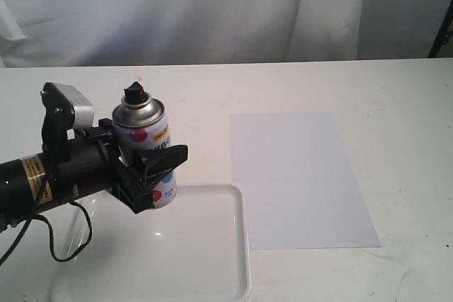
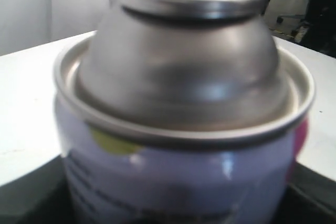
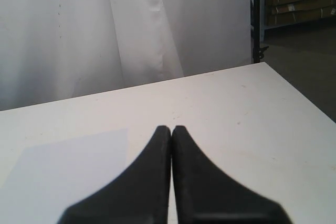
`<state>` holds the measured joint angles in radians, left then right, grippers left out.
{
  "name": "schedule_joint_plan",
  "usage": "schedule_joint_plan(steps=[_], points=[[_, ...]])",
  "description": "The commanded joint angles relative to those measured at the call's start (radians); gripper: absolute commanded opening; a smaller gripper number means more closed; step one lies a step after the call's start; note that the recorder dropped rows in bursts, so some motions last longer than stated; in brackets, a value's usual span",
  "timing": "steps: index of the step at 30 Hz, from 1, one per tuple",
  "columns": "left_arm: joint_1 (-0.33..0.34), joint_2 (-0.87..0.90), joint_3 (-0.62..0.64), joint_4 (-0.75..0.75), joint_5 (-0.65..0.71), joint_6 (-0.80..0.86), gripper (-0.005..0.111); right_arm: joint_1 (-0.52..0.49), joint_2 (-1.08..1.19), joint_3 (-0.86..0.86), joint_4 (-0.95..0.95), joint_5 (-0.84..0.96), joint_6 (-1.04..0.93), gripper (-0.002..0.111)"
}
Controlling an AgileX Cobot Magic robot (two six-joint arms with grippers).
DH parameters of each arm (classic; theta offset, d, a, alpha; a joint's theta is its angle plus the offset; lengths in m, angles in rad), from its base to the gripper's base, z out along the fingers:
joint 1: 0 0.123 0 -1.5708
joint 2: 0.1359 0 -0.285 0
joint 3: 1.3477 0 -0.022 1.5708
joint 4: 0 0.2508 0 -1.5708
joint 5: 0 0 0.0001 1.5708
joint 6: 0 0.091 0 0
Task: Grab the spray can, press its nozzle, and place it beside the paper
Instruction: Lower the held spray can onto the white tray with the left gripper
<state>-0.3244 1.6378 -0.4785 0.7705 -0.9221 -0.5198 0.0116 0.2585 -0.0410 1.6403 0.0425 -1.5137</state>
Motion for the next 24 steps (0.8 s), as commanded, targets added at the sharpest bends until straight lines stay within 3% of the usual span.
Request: schedule_joint_plan(steps=[1, 9, 19, 24], points=[[0.036, 0.115, -0.004, 0.083, -0.223, 0.041, 0.0, 0.005, -0.003, 0.002, -0.011, 0.008, 0.001, 0.0], [0.037, 0.26, -0.055, 0.148, -0.284, 0.106, 0.0, 0.005, -0.003, 0.002, -0.004, 0.008, 0.001, 0.0], [0.04, 0.285, -0.062, 0.147, -0.299, 0.163, 0.0, 0.005, -0.003, 0.002, -0.004, 0.008, 0.004, 0.0], [0.104, 0.287, -0.067, 0.145, -0.299, 0.207, 0.0, 0.005, -0.003, 0.002, -0.004, 0.008, 0.004, 0.0]])
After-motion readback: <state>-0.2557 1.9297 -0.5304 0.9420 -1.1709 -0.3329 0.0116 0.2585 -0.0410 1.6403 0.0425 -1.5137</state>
